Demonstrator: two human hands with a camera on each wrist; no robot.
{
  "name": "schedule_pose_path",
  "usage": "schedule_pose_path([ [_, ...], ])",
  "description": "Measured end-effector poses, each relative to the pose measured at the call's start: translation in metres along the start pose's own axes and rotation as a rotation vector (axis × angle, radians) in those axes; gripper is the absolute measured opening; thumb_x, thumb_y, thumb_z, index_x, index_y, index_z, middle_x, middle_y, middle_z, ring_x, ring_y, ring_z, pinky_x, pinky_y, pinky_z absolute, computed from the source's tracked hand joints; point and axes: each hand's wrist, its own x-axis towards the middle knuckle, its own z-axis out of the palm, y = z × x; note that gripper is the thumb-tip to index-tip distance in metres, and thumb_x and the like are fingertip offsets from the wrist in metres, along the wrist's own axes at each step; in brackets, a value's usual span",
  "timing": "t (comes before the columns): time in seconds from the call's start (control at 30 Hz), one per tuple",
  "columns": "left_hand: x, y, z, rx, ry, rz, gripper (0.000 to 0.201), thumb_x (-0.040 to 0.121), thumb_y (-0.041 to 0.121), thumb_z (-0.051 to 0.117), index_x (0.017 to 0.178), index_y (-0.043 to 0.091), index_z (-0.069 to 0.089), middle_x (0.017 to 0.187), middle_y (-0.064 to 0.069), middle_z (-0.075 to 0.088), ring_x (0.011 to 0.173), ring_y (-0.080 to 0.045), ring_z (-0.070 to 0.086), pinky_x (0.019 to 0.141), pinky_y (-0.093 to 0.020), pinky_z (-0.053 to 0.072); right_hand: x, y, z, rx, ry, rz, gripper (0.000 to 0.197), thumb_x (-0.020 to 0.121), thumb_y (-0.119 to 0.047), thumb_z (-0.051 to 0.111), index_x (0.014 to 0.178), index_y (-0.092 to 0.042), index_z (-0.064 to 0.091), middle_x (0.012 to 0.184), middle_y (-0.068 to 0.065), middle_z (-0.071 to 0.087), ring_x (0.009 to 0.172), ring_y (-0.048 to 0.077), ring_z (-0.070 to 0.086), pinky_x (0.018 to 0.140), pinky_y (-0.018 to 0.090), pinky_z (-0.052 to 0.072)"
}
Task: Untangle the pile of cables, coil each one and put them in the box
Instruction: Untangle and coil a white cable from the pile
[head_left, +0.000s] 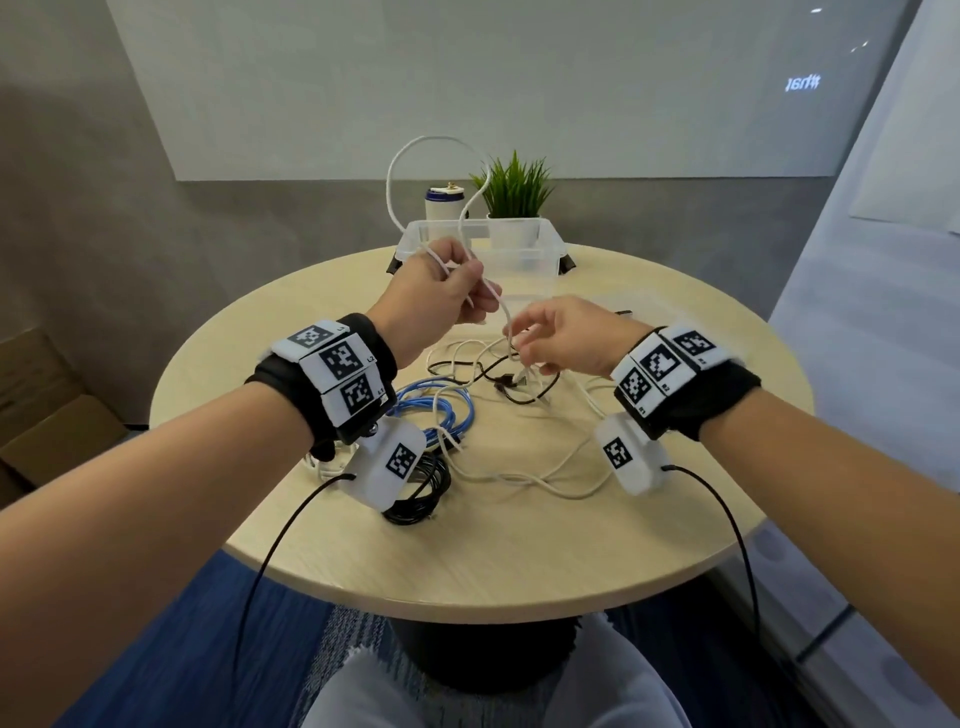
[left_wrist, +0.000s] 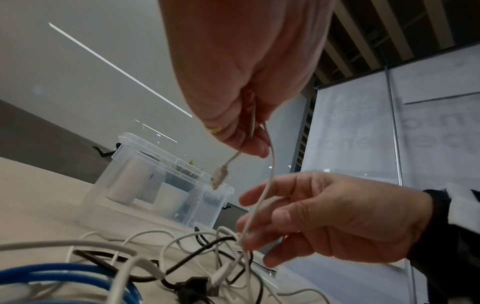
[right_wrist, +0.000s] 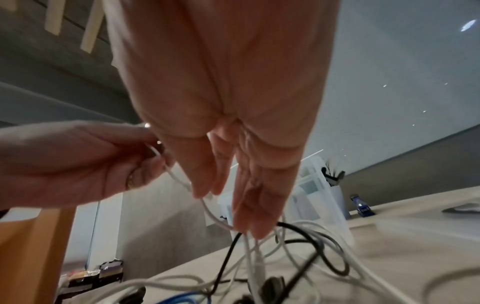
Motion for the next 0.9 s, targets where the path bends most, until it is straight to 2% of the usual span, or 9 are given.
schedule_pose_path([
  [0.17,-0.004,0.006,0.0,-0.075,-0.025,-0.021,0.014,0.104,0.016,0.031,0.094,0.015,0.041,0.081,-0.005,0.07,0.07,-0.014,0.07,0.059,-0.023,0.054,-0.001,0.0,-0.002,-0.225,-0.017,0.034,0.024,0.088,-0.024,0.066,0.112,-0.025,0.065,0.114,0.0,0.064,0.105,0.015,0.06,0.095,0.03,0.046],
  [0.33,-0.005,0.015,-0.001,-0.256,-0.02,-0.028,0.018,0.105,0.017,0.025,0.09,0.018,0.036,0.063,-0.001,0.059,0.066,-0.02,0.07,0.059,-0.029,0.056,0.002,0.001,-0.003,-0.388,-0.015,0.092,0.022,0.087,-0.032,0.066,0.109,-0.034,0.064,0.126,0.002,0.058,0.118,0.016,0.053,0.097,0.031,0.04],
  [0.4,-0.006,0.018,-0.003,-0.333,-0.026,-0.031,0.018,0.105,0.018,0.025,0.091,0.017,0.036,0.061,-0.001,0.053,0.06,-0.019,0.066,0.066,-0.037,0.059,-0.001,0.002,0.0,-0.369,-0.017,0.1,0.033,0.086,-0.031,0.068,0.118,-0.033,0.06,0.133,0.002,0.054,0.125,0.016,0.049,0.096,0.029,0.037],
  [0.47,-0.007,0.02,-0.003,-0.381,-0.028,-0.039,0.017,0.105,0.018,0.026,0.092,0.016,0.036,0.061,-0.002,0.049,0.054,-0.017,0.06,0.066,-0.04,0.059,-0.003,0.003,0.003,-0.346,-0.013,0.104,0.042,0.085,-0.031,0.07,0.125,-0.032,0.056,0.135,0.003,0.052,0.127,0.017,0.048,0.093,0.028,0.036],
  [0.53,-0.009,0.021,-0.002,-0.394,-0.038,-0.043,0.016,0.105,0.019,0.026,0.091,0.016,0.036,0.061,-0.002,0.046,0.051,-0.015,0.054,0.064,-0.039,0.058,-0.002,0.003,0.006,-0.339,-0.014,0.109,0.039,0.084,-0.031,0.07,0.121,-0.031,0.057,0.126,0.002,0.056,0.118,0.017,0.054,0.091,0.028,0.039],
  [0.6,-0.01,0.022,0.0,-0.384,-0.043,-0.046,0.017,0.105,0.019,0.027,0.09,0.017,0.036,0.061,-0.001,0.044,0.05,-0.013,0.049,0.063,-0.037,0.058,0.002,0.004,0.006,-0.361,-0.03,0.109,0.03,0.084,-0.029,0.07,0.113,-0.03,0.06,0.101,-0.005,0.06,0.093,0.013,0.06,0.08,0.026,0.044],
  [0.67,-0.011,0.022,-0.001,-0.347,-0.032,-0.058,0.018,0.104,0.019,0.028,0.088,0.019,0.036,0.06,0.0,0.041,0.048,-0.011,0.044,0.057,-0.032,0.055,0.005,0.004,0.006,-0.403,-0.043,0.112,0.023,0.084,-0.022,0.07,0.102,-0.032,0.06,0.08,-0.009,0.056,0.073,0.011,0.057,0.067,0.025,0.044],
  [0.8,-0.01,0.018,-0.007,-0.176,0.004,-0.1,0.021,0.104,0.019,0.028,0.084,0.022,0.034,0.059,0.003,0.037,0.045,-0.009,0.029,0.041,-0.02,0.029,0.005,-0.001,-0.001,-0.484,-0.037,0.098,0.028,0.085,-0.01,0.066,0.099,-0.034,0.062,0.074,-0.017,0.044,0.064,0.007,0.05,0.055,0.022,0.039],
  [0.9,-0.009,0.014,-0.013,-0.089,0.019,-0.129,0.022,0.103,0.018,0.027,0.082,0.022,0.035,0.059,0.004,0.035,0.044,-0.008,0.024,0.037,-0.018,0.02,0.005,-0.002,-0.007,-0.493,-0.017,0.132,0.028,0.088,-0.009,0.063,0.105,-0.031,0.068,0.076,-0.015,0.046,0.067,0.01,0.052,0.061,0.022,0.045],
])
